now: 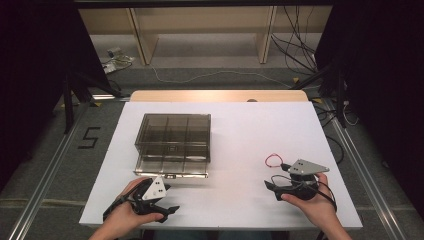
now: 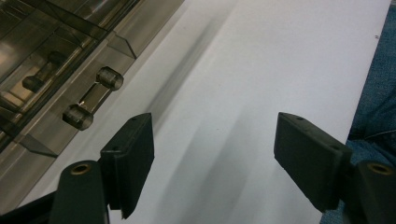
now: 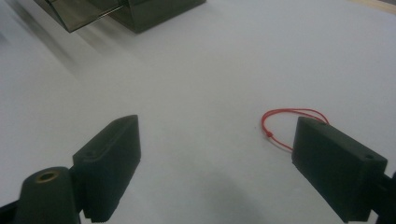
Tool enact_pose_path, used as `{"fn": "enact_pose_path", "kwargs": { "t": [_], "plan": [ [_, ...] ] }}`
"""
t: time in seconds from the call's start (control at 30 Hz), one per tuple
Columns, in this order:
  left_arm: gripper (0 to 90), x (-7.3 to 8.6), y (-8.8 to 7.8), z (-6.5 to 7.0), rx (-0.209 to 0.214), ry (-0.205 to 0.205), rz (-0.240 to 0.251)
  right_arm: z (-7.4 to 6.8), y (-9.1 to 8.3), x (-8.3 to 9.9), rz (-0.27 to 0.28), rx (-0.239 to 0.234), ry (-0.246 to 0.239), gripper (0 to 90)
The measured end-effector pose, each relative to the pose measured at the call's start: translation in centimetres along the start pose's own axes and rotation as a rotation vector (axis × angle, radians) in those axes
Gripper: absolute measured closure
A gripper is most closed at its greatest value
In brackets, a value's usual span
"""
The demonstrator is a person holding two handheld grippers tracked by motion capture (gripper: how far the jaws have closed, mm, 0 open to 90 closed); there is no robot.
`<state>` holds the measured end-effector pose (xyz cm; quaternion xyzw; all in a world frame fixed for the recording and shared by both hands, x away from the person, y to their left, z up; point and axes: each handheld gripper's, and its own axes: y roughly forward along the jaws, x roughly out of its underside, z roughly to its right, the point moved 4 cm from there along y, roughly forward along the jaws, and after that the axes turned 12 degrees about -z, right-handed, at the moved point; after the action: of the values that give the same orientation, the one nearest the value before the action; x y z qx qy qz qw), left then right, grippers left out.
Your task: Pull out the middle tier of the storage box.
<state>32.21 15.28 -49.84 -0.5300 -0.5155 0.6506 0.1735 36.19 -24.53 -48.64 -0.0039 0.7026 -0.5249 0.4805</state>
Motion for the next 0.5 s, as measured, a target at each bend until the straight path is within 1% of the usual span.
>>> {"fn": "enact_pose_path", "kwargs": {
  "t": [0.1, 0.2, 0.33, 0.5],
  "plan": [
    [28.5, -0.07, 0.03, 0.03, 0.0, 0.0, -0.001, 0.11, -0.01, 0.12, -0.001, 0.002, 0.0, 16.1],
    [28.5, -0.02, 0.15, 0.04, 0.008, -0.01, 0.003, 0.23, -0.16, 0.12, 0.005, 0.003, 0.009, 16.0],
    [28.5, 0.04, 0.21, -0.17, 0.013, -0.007, -0.002, 0.3, -0.18, 0.03, 0.009, 0.006, 0.012, 16.1],
    [28.5, -0.02, 0.12, -0.1, 0.006, -0.014, 0.006, 0.33, -0.22, 0.11, 0.01, 0.004, 0.015, 16.0]
  ]
}}
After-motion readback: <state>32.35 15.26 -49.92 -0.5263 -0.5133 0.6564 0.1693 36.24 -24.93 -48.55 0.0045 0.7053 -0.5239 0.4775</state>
